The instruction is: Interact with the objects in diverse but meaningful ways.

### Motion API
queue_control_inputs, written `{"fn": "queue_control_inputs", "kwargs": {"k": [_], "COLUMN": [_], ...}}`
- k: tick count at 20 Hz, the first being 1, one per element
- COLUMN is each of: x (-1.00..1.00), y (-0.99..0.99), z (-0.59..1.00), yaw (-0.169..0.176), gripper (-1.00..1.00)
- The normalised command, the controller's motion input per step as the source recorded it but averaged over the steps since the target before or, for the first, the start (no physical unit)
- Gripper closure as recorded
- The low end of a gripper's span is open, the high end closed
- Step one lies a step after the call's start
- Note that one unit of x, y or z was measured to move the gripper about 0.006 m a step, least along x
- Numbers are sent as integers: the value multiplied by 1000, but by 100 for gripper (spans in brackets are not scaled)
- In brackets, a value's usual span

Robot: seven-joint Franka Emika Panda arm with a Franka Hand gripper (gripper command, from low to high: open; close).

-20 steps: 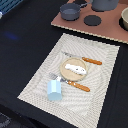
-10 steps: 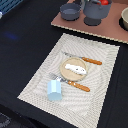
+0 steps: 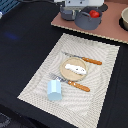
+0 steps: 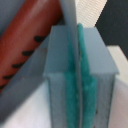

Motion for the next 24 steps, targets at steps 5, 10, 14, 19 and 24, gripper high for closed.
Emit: {"fn": "queue_control_inputs", "kwargs": {"k": [5,10,14,19,24], "x": [-672,-771,-823,-786,-745], "y": [-634,-254,-14,153,70], "z": [-323,-306,-32,57,-7], "yaw": [0,22,5,2,11], "gripper": [100,100,100,100,100]}}
